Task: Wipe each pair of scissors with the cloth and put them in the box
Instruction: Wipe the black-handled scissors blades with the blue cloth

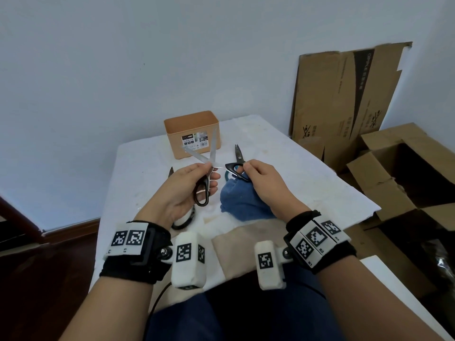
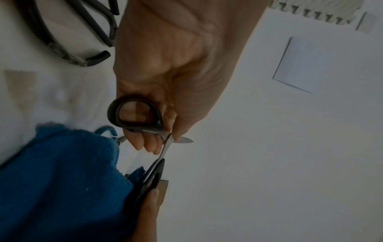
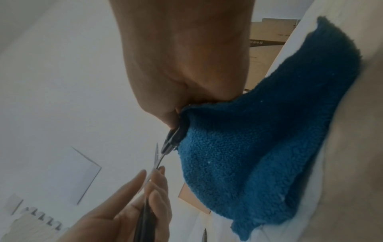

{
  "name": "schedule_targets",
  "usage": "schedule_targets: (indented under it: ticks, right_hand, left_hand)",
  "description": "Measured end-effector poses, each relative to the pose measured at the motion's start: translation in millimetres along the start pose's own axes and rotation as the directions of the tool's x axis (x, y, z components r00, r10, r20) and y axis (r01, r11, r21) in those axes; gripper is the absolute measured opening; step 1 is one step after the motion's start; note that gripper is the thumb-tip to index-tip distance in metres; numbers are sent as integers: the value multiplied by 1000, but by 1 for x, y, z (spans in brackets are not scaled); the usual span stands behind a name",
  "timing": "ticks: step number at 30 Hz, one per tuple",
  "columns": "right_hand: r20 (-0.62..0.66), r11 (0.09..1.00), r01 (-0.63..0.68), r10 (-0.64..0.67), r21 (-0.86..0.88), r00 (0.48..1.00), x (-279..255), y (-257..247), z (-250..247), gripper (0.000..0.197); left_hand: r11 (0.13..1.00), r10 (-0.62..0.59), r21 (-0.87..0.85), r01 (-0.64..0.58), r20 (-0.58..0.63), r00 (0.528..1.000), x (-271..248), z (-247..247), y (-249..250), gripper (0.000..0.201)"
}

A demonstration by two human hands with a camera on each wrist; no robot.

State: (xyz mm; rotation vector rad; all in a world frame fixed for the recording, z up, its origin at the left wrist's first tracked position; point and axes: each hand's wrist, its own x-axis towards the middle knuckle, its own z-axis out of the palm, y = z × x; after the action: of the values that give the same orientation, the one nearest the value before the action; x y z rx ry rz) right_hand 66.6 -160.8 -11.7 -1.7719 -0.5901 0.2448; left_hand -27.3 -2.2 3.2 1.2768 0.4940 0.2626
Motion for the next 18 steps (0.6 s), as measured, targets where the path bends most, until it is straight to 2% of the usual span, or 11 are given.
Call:
schedule_targets:
  ticks: [5,8,10,12,15,18]
  right_hand:
    - [33,999,-38,38,-18,999,1,5,-1,32]
    - [-124,993,-104,109,49,986,5,9,-8,32]
    - [-217,995,-71,85,70,972,8,12,-16,30]
    - [-256,996,5,17,85,966,8,12,-20,35]
    - [-215,989,70,-41,132,976,8,5,-21,36]
    - [-159,985,60,-34,164,987,5,1,-14,27]
  left_hand:
    - [987,89,143,-75,-99,991,2,0,-5,16]
    - [955,161,270,-125,-113,981,-4,-4,-5,16]
    - [929,191,339,-148,-97,977,-8,-7,-4,18]
    - [912,207,375,-168,-67,976,-13,-8,-2,19]
    - [887,225,422,-190,-35,974,-17,-7,0,16]
    - [884,209,430,-183,-12,978,-17,-5,-1,12]
